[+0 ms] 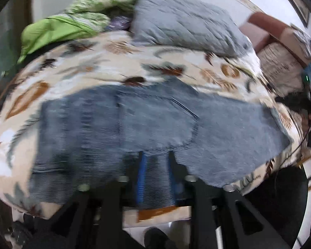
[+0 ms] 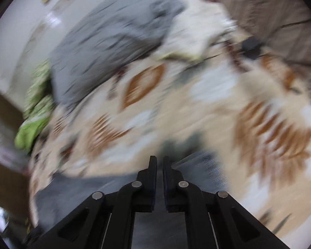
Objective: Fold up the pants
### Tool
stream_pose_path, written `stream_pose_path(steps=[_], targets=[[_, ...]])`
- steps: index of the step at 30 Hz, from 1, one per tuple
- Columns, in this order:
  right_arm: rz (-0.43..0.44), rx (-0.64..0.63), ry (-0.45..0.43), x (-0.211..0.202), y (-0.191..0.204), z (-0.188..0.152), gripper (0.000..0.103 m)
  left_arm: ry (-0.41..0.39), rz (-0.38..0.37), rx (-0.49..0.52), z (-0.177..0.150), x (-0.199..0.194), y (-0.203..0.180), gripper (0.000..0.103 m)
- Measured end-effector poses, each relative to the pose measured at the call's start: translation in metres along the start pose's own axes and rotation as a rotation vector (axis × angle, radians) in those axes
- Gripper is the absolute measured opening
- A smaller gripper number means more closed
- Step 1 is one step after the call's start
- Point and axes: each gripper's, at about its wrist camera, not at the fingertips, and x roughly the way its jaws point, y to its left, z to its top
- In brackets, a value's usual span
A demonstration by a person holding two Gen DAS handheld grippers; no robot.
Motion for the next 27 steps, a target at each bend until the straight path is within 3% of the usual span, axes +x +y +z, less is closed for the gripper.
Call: stream_pose_path(steps=[1, 3, 6, 11, 14, 19, 27], targets=[[0.037, -0.025, 0.021, 0.003, 0.017, -0.007, 0.006, 0.022, 0.008, -0.002, -0.002, 0.008, -0.003, 0.045], [0.105, -0.109, 0.068, 0.013, 0.060, -0.025, 0.006, 0.060, 0.032, -0.003, -0.006, 0.022, -0.006, 0.046], [0.166, -0.232, 0.161, 0.044, 0.128, -0.056, 0.006, 0.056, 0.059, 0.039, -0.010, 0.023, -0.015, 0.047], [0.187, -0.357, 0.225, 0.094, 0.209, -0.089, 0.006, 0.067, 0.075, 0.122, -0.019, 0.024, -0.024, 0.052], [0.250, -0.315, 0.250, 0.113, 0.224, -0.091, 0.006, 0.065, 0.042, 0.080, -0.021, 0.023, -0.014, 0.053], [0.193, -0.320, 0.305, 0.151, 0.232, -0.085, 0.007, 0.063, 0.035, 0.089, -0.023, 0.025, -0.014, 0.053], [0.039, -0.444, 0.147, 0.179, 0.247, -0.071, 0.001, 0.055, 0.029, 0.066, -0.023, 0.018, -0.010, 0.053]])
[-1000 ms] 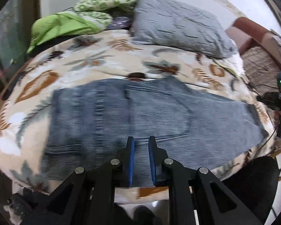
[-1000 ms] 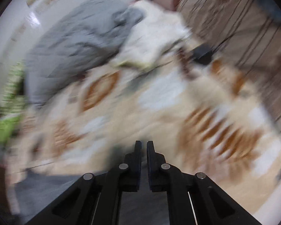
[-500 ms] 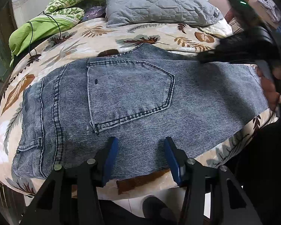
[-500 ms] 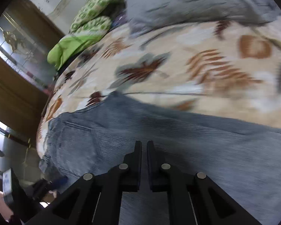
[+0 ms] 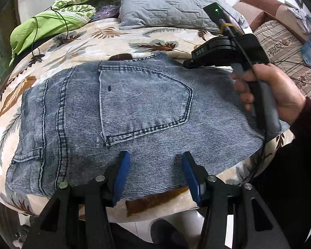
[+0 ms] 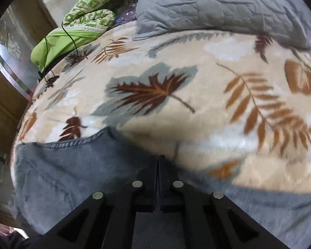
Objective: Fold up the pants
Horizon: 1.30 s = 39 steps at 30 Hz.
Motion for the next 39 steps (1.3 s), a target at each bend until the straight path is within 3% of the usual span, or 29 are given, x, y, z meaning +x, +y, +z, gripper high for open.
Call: stream_pose_path(steps=[5, 9, 12, 15, 17, 19, 25, 30, 33, 39], targets=[[0.039, 0.096, -0.054, -0.023, -0.026, 0.012, 0.008, -0.022, -0.015, -0.081, 0.001, -0.020, 0.010, 0.053], [0.241, 0.142, -0.035, -0.046, -0.040, 0.008, 0.008, -0.072, -0.005, -0.074, 0.009, -0.029, 0.004, 0.053], [0.226, 0.099, 0.032, -0.046, -0.029, -0.008, 0.008, -0.090, 0.065, -0.070, 0.016, -0.026, 0.008, 0.053], [0.178, 0.054, 0.086, -0.040, -0.024, -0.021, 0.008, -0.061, 0.171, -0.142, 0.019, -0.018, 0.032, 0.053], [0.117, 0.052, 0.118, -0.027, -0.025, -0.027, 0.006, -0.033, 0.177, -0.202, 0.016, -0.013, 0.047, 0.053], [0.105, 0.051, 0.085, -0.031, -0.028, -0.027, 0.006, 0.011, 0.169, -0.211, 0.011, -0.002, 0.056, 0.055], [0.005, 0.077, -0.008, -0.045, -0.040, -0.017, 0.006, -0.004, 0.193, -0.168, 0.005, -0.007, 0.048, 0.058], [0.112, 0.149, -0.039, -0.075, -0.052, -0.024, 0.006, -0.064, 0.174, -0.193, 0.008, -0.025, 0.050, 0.059], [0.156, 0.129, -0.007, -0.074, -0.040, -0.030, 0.006, -0.085, 0.167, -0.210, 0.014, -0.030, 0.050, 0.071], [0.141, 0.040, 0.119, -0.057, 0.000, -0.056, 0.006, -0.012, 0.240, -0.265, 0.013, -0.014, 0.063, 0.073]])
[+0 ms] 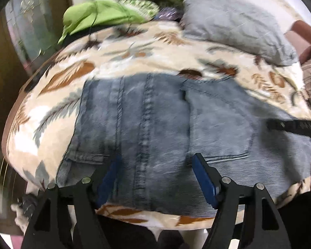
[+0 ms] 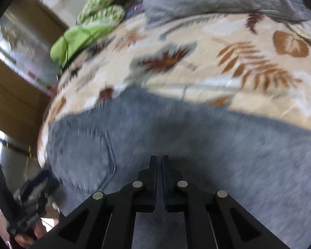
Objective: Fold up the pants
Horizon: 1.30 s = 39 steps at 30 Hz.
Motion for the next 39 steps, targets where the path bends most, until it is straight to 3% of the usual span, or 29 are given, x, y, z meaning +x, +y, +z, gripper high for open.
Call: stream_pose_path(steps=[5, 8, 12, 16, 19, 21, 25, 32, 35, 39], targets=[[-0.043, -0.049, 0.014, 0.010, 0.012, -0.013, 0.007, 0.025, 0.017, -0.023, -0.005, 0.007, 0.011, 0.081], [0.008, -0.035, -0.019, 0.003, 0.014, -0.012, 0.007, 0.019, 0.021, -0.046, -0.006, 0.001, 0.019, 0.081], [0.045, -0.156, -0.062, -0.004, 0.041, -0.017, 0.007, -0.005, 0.082, -0.079, 0.002, -0.003, 0.040, 0.081], [0.079, -0.245, -0.010, 0.010, 0.072, -0.030, 0.007, 0.012, 0.145, -0.140, 0.009, 0.004, 0.069, 0.081], [0.036, -0.326, 0.037, 0.029, 0.094, -0.043, 0.007, 0.046, 0.143, -0.132, 0.005, 0.018, 0.075, 0.084], [0.001, -0.366, 0.007, 0.028, 0.102, -0.049, 0.007, 0.031, 0.164, -0.135, 0.004, 0.019, 0.074, 0.087], [0.063, -0.298, 0.005, 0.019, 0.092, -0.041, 0.007, 0.004, 0.189, -0.117, 0.006, 0.008, 0.068, 0.087], [0.126, -0.265, -0.155, -0.025, 0.081, -0.031, 0.007, -0.116, 0.187, -0.048, 0.020, -0.030, 0.039, 0.087], [0.122, -0.248, -0.151, -0.028, 0.078, -0.030, 0.007, -0.169, 0.184, -0.006, 0.025, -0.045, 0.022, 0.087], [0.079, -0.236, -0.069, -0.012, 0.073, -0.033, 0.007, -0.200, 0.166, 0.039, 0.028, -0.054, 0.002, 0.087]])
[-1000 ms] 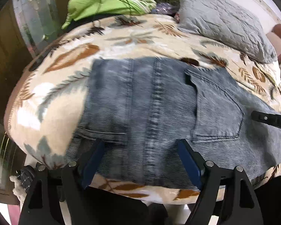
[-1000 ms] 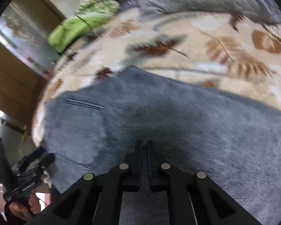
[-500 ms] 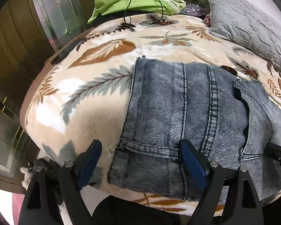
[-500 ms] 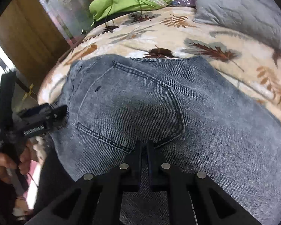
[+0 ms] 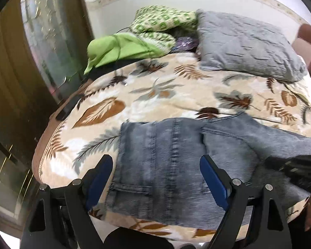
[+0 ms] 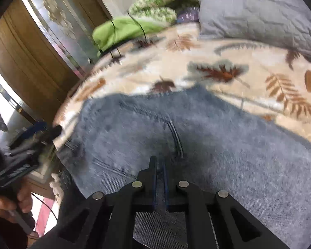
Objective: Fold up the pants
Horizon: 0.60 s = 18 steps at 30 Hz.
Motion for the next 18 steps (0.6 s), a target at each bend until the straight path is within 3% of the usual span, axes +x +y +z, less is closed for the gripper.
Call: stream_pose_path(steps=[3, 8, 12, 13, 15, 18], targets=[[-0.036, 0.006, 0.072, 0.016, -0.003, -0.004, 0.007, 0.003, -0.019, 0.029, 0.000, -0.001, -0.016, 0.087], [-0.067, 0.042, 0.109, 0.025, -0.015, -0.006, 0.008, 0.056, -0.062, 0.067, -0.009, 0.018, -0.041, 0.087], [-0.033, 0.087, 0.123, 0.025, -0.027, -0.008, 0.008, 0.229, -0.085, 0.088, -0.025, 0.059, -0.055, 0.087], [-0.038, 0.090, 0.117, 0.021, -0.028, -0.009, 0.008, 0.282, -0.081, 0.073, -0.032, 0.071, -0.054, 0.087], [-0.060, 0.083, 0.082, 0.011, -0.027, -0.010, 0.008, 0.253, -0.084, 0.064, -0.034, 0.065, -0.053, 0.087], [-0.093, 0.066, -0.051, -0.020, -0.025, -0.013, 0.008, 0.211, -0.092, 0.078, -0.028, 0.049, -0.055, 0.087]])
